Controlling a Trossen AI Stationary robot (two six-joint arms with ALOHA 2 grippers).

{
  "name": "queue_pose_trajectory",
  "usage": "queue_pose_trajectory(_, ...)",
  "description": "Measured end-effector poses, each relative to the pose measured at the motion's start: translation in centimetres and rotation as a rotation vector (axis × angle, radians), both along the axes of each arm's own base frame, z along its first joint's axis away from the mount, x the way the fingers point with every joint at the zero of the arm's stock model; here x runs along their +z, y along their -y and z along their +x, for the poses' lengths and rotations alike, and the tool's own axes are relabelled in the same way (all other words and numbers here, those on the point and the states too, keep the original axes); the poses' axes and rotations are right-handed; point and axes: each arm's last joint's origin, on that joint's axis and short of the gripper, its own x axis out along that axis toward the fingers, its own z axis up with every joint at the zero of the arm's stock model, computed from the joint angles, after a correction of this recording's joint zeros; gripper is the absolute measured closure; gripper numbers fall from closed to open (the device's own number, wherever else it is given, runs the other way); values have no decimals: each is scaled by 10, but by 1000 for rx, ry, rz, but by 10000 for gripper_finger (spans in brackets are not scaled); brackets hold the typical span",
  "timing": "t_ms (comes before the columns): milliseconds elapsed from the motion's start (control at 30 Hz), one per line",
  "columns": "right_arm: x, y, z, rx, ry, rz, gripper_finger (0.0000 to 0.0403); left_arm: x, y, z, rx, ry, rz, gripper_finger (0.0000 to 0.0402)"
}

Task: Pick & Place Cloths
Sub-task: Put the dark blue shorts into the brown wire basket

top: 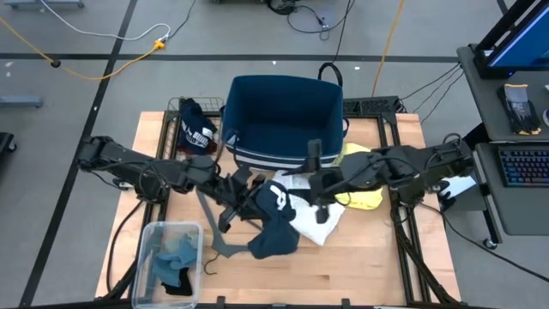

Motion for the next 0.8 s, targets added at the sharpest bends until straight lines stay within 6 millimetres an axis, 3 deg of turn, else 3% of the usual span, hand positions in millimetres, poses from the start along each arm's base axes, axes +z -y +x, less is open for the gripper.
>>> queue_pose_trajectory(167, 1, 2, -27, -40, -98, 97, 202, -3, -5, -8, 48, -127, -31, 397)
queue_pose_trajectory(367, -1, 4, -60, -157, -203, 195, 212, 7, -16, -35, 188, -234, -26, 397)
queue_pose_trajectory(567, 1, 6, -84, -185, -219, 302, 268, 16, -28, -77, 328, -362, -55, 397)
queue_pose_trajectory(800, 5, 9, -103, -225, -166, 300, 385, 26, -41, -120, 422, -414, -94, 398)
